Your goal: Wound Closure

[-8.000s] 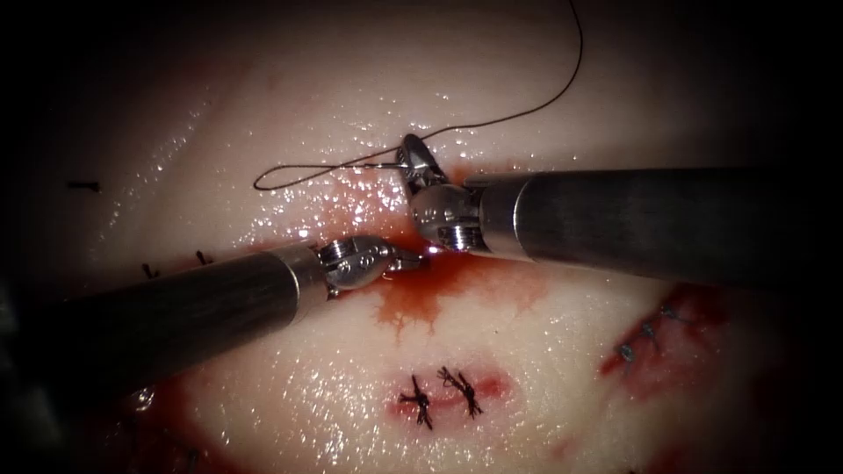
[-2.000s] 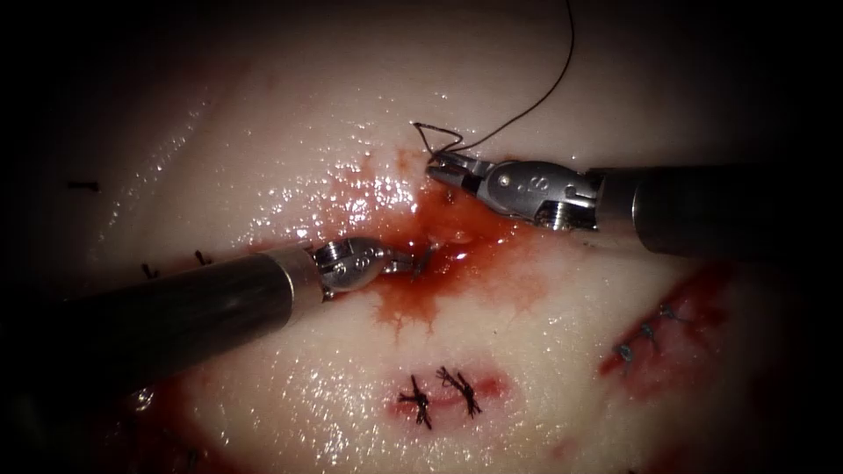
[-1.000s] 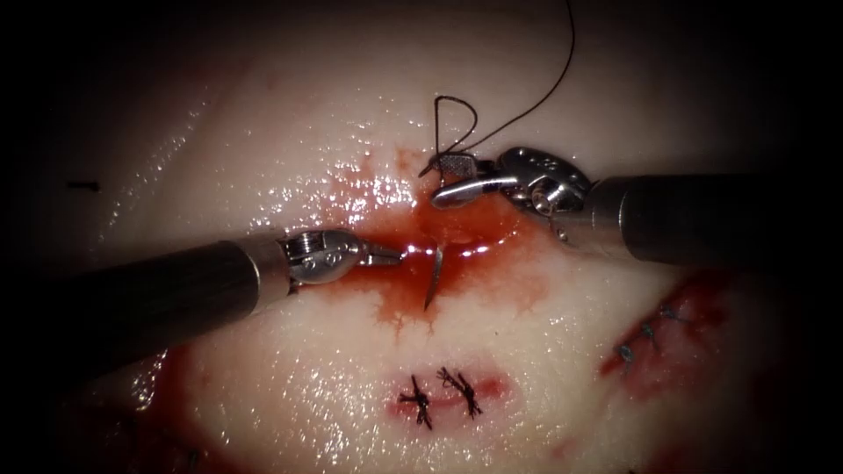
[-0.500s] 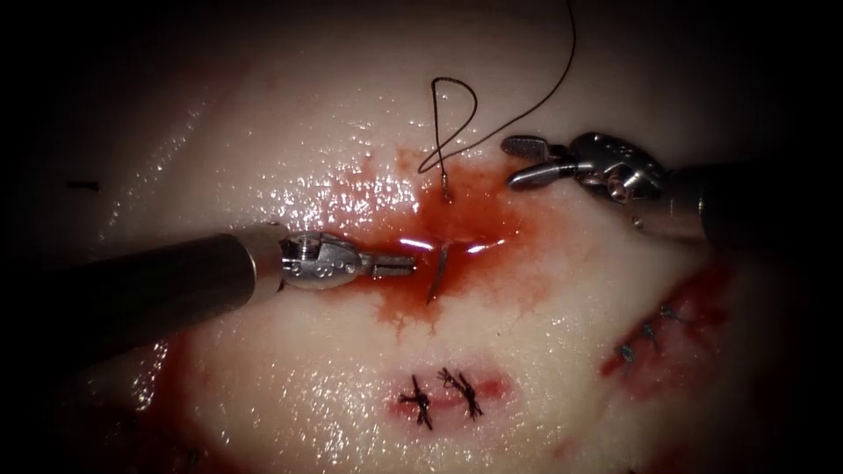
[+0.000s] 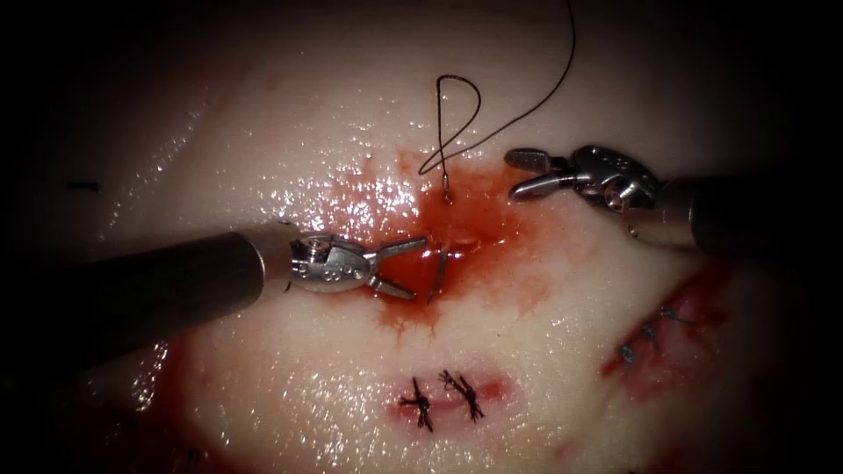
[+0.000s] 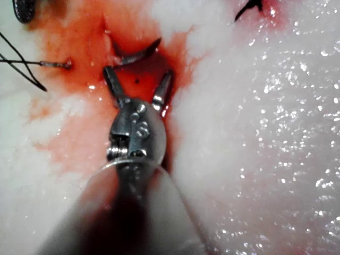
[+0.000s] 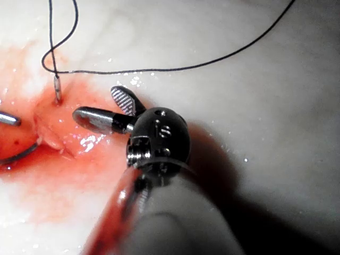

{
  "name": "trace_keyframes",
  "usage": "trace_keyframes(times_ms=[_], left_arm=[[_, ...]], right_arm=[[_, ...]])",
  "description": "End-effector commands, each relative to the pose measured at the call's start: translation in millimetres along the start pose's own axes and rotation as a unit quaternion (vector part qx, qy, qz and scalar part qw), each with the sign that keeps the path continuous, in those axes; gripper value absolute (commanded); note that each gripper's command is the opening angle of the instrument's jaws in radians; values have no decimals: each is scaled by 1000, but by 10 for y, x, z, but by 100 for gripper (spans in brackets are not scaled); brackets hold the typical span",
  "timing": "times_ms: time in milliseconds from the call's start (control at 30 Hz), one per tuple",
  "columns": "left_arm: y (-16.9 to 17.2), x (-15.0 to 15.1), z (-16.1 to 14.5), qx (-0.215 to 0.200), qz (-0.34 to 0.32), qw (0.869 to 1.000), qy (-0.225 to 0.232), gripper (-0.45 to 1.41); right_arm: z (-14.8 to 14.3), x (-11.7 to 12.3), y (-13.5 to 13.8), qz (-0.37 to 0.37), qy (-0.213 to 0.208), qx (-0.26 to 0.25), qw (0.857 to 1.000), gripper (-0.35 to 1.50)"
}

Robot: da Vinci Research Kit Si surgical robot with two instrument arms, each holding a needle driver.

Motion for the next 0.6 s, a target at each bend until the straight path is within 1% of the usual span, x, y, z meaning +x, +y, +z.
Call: trace_keyframes(times_ms=[33, 200, 233, 300, 367, 500, 600], left_arm=[[-1, -1, 9, -1, 1, 1000, 1, 91], [-3, 6, 15, 1, 9, 1000, 1, 93], [-4, 6, 16, 5, 10, 1000, 1, 88], [-5, 5, 17, 10, 10, 1000, 5, 84], [-6, 4, 18, 21, 11, 1000, 4, 74], [-8, 3, 20, 32, 12, 999, 11, 74], [-11, 5, 25, 51, 12, 998, 19, 66]], right_arm=[[10, -6, 1, 0, 0, 1, 1000, 116], [14, -9, 1, -5, 1, -1, 1000, 116], [15, -10, 0, -6, 1, -1, 1000, 116], [16, -12, 0, -6, 2, -2, 1000, 115], [17, -12, 0, -7, 2, -2, 1000, 115], [18, -13, 0, -7, 2, -3, 1000, 115], [19, -13, 0, -7, 2, -3, 1000, 115]])
